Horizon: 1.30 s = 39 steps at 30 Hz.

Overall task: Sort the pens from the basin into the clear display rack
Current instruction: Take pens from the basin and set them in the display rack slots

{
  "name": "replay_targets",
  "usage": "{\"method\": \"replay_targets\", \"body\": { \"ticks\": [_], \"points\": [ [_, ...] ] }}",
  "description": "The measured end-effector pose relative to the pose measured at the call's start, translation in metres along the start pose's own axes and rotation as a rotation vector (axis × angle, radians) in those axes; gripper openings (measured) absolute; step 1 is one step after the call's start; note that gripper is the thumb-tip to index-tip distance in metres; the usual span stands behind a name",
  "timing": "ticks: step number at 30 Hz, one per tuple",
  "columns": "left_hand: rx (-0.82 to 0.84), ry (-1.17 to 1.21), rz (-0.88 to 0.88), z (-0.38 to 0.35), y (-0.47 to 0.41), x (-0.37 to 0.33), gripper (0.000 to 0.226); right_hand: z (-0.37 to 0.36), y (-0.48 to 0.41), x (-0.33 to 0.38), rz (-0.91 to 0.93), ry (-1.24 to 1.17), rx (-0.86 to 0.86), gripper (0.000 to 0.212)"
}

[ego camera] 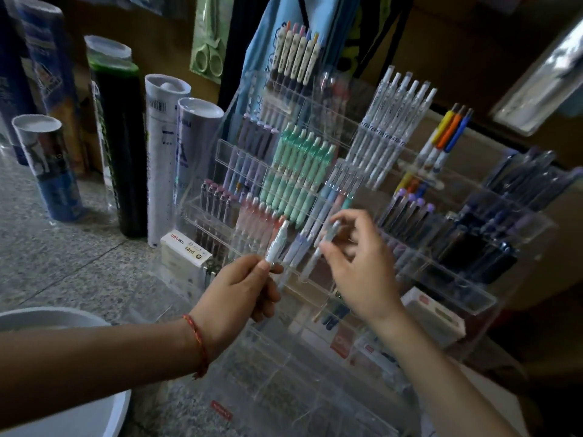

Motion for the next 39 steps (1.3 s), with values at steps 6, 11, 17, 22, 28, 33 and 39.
{"method": "replay_targets", "body": {
  "ticks": [6,11,17,22,28,33,39],
  "points": [
    [-0.021,0.011,-0.002,-0.006,-0.008,0.002,0.027,-0.012,-0.009,-0.003,-0.111,0.228,0.150,0.030],
    [-0.008,-0.006,0.000,-0.006,-0.011,0.003,0.026,-0.019,-0.016,0.006,-0.182,0.492,0.241,0.027],
    [0.064,-0.094,-0.067,-0.013,-0.008,-0.002,0.026,-0.008,-0.005,0.013,-0.112,0.331,0.254,0.047],
    [0.183,-0.156,-0.161,-0.031,-0.005,-0.007,0.023,0.010,0.011,0.021,-0.196,-0.301,0.323,0.036],
    [0.257,-0.004,-0.043,-0.040,-0.002,-0.001,0.029,0.016,0.016,0.007,-0.303,-0.540,0.236,0.019],
    [0.206,-0.192,-0.143,-0.038,-0.008,-0.008,0.025,0.035,0.008,0.007,-0.318,-0.527,0.126,0.018],
    [-0.053,-0.944,-0.770,-0.029,-0.015,-0.022,0.051,0.090,-0.009,0.034,0.044,-0.121,-0.231,0.022]
  ]
}}
Point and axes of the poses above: each hand's wrist, its own y-axis away from the middle knuckle, its own z-axis out of the back of the hand, x = y × z, the point moved 5 cm from there along -y, towards the middle knuckle, and after that the axes turned 1 degree about y, right-handed, at the moved point
